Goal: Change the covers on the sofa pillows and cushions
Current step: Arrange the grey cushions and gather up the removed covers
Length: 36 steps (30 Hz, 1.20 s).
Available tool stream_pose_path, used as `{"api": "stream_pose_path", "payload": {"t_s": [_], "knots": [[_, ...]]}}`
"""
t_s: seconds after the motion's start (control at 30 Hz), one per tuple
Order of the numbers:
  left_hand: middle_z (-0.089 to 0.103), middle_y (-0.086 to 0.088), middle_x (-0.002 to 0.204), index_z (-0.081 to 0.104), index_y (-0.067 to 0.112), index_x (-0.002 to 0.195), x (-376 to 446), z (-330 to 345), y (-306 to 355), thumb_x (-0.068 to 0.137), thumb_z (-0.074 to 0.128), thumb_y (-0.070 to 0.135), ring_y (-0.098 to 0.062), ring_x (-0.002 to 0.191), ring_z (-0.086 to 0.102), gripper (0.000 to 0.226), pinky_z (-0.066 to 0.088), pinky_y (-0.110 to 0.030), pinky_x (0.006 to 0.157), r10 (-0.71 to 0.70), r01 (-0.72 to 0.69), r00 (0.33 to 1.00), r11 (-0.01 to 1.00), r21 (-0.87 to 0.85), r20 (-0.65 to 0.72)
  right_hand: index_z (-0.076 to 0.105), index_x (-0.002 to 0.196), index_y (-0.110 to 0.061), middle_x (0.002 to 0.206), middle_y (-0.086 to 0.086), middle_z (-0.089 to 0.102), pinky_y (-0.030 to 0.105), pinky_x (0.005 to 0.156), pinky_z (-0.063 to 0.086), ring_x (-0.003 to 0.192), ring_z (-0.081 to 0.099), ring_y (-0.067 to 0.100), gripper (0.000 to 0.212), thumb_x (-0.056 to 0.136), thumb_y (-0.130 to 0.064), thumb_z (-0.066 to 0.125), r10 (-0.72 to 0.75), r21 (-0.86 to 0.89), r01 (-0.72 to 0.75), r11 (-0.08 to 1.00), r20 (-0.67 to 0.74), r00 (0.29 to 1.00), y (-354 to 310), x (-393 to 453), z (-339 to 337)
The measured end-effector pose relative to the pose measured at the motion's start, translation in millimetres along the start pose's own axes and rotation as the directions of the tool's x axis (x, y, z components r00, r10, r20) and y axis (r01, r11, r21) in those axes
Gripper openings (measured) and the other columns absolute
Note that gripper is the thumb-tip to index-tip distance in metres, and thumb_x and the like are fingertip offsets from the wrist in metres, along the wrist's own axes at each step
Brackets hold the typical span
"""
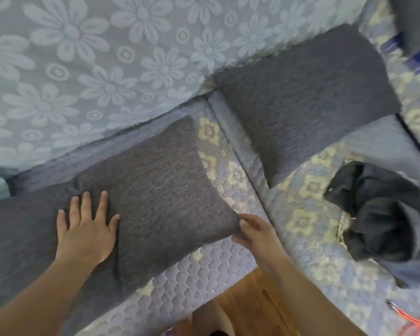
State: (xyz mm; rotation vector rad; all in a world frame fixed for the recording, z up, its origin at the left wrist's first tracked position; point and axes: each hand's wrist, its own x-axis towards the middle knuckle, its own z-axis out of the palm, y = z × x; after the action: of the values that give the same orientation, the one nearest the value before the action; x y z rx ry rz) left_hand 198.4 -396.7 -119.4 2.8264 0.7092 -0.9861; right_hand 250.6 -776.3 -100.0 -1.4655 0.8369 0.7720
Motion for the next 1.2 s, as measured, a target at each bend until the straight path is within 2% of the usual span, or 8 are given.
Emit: {"api": "stream_pose_path", "payload": {"t_s": [0.2,0.33,0.43,0.63,0.77,0.9,1.07,1.2], "knots": [[0.004,-0.012,0.169,0.011,0.025,0.162,-34,-25,25,0.105,0.033,0.039,-0.035,0.155,-0.001,0.063,0.003,-0.062,0.122,-0.024,0.006,0.992,0.990,-0.143,-0.127,0.069,0.116,-0.010,0.109,0.013,0.071,0.031,0.072,0.062,0.090,0.074,0.025,0.019,0.100,-0.010,0.060,0.001,0.036,0.000,0.999,-0.052,0.999,7,3,4],[0.024,-0.023,0.161,0.034,0.016,0.157,-74,-41,71,0.091,0.055,0.020,-0.044,0.150,0.020,0.069,0.016,-0.064,0.119,0.325,-0.432,0.805,0.894,-0.115,-0.496,0.067,0.109,-0.008,0.105,0.016,0.071,0.031,0.078,0.062,0.091,0.072,0.024,0.013,0.097,-0.008,0.063,-0.059,-0.046,0.056,0.997,-0.073,0.996,6,9,4],[0.026,-0.019,0.162,0.036,0.025,0.157,-82,-32,104,0.091,0.050,0.036,-0.042,0.150,0.022,0.068,0.019,-0.065,0.119,0.509,-0.515,0.786,0.853,0.082,-0.352,0.066,0.099,-0.007,0.102,0.011,0.071,0.032,0.079,0.061,0.089,0.070,0.023,0.005,0.097,-0.011,0.064,-0.068,0.112,0.090,0.990,-0.186,0.980,12,6,7],[0.035,-0.020,0.156,0.048,0.022,0.149,-83,-28,124,0.084,0.069,0.026,-0.045,0.146,0.027,0.069,0.021,-0.069,0.116,0.463,-0.445,0.855,0.886,0.126,-0.236,0.063,0.100,-0.007,0.092,0.008,0.067,0.031,0.083,0.056,0.088,0.062,0.021,0.006,0.096,-0.003,0.061,0.101,0.568,-0.090,0.818,0.011,0.995,28,-2,14],[0.060,-0.005,0.120,0.072,0.014,0.115,-101,-42,151,0.084,0.071,0.007,-0.026,0.111,0.056,0.032,0.053,-0.044,0.090,0.643,-0.711,0.657,0.702,-0.038,-0.393,0.063,0.094,-0.008,0.089,0.011,0.064,0.033,0.082,0.053,0.084,0.060,0.022,0.006,0.094,-0.002,0.062,0.014,0.547,-0.033,0.836,0.039,0.999,8,-17,27],[0.070,0.015,0.094,0.072,0.026,0.098,-116,-81,179,0.096,0.064,0.017,0.001,0.083,0.062,0.012,0.044,-0.006,0.074,0.429,-0.543,0.840,0.654,-0.526,-0.334,0.066,0.093,-0.013,0.083,0.005,0.061,0.031,0.073,0.051,0.078,0.059,0.015,0.008,0.088,-0.007,0.069,-0.272,0.405,0.289,0.867,-0.099,0.957,-18,-59,54],[0.074,0.007,0.085,0.071,0.027,0.093,-112,-113,170,0.093,0.069,0.034,-0.011,0.076,0.073,0.007,0.061,-0.044,0.079,0.284,-0.251,0.955,0.605,-0.756,-0.089,0.067,0.091,-0.010,0.078,0.003,0.066,0.022,0.067,0.053,0.076,0.064,0.016,0.010,0.088,-0.002,0.072,-0.309,0.477,0.288,0.830,-0.037,0.950,-41,-91,75],[0.067,0.009,0.091,0.061,0.032,0.092,-115,-126,169,0.088,0.071,0.043,-0.007,0.079,0.067,0.015,0.054,-0.030,0.074,0.296,-0.327,0.941,0.666,-0.671,-0.165,0.068,0.093,-0.001,0.080,0.007,0.071,0.018,0.064,0.053,0.072,0.068,0.012,0.007,0.088,0.002,0.071,-0.425,0.375,0.401,0.836,-0.021,0.905,-51,-100,82]]}}
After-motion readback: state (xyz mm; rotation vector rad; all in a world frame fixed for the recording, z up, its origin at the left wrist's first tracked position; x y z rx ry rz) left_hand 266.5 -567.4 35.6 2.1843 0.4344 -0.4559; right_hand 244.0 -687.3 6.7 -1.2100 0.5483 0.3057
